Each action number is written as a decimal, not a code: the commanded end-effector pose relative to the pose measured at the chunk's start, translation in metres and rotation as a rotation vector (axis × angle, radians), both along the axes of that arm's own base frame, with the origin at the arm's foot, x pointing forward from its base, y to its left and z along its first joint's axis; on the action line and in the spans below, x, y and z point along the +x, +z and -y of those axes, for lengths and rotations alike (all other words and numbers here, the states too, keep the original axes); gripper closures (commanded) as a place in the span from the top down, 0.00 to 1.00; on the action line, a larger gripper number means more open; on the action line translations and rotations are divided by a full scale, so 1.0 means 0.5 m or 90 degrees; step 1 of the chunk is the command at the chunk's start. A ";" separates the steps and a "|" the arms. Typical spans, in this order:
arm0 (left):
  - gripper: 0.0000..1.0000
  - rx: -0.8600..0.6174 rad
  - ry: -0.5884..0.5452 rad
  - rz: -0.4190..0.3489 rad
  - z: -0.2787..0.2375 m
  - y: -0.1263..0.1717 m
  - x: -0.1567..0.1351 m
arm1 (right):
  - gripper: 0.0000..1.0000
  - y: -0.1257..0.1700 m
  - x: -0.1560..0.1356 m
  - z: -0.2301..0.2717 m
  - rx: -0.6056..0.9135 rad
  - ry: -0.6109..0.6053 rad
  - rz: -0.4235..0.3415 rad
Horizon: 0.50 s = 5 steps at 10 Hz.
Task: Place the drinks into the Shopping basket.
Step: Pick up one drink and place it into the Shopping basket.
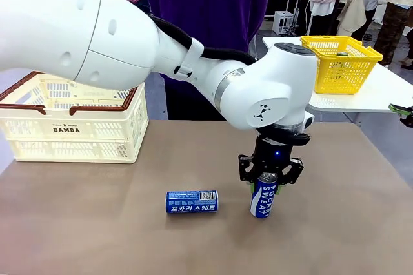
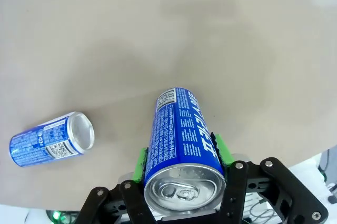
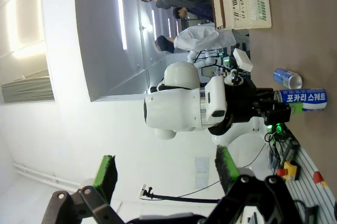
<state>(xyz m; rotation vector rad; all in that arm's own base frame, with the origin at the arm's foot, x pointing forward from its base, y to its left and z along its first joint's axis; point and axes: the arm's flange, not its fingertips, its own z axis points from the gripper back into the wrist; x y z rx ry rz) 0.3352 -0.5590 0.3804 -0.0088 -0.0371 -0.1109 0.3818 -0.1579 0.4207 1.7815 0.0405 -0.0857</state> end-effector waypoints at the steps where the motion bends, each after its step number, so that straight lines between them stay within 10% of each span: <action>1: 0.00 0.020 -0.004 -0.004 -0.003 0.004 0.005 | 1.00 0.010 0.001 0.006 0.009 -0.003 -0.010; 5: 0.00 -0.002 -0.112 0.036 -0.087 0.358 0.011 | 1.00 0.010 0.001 0.006 0.009 -0.003 -0.010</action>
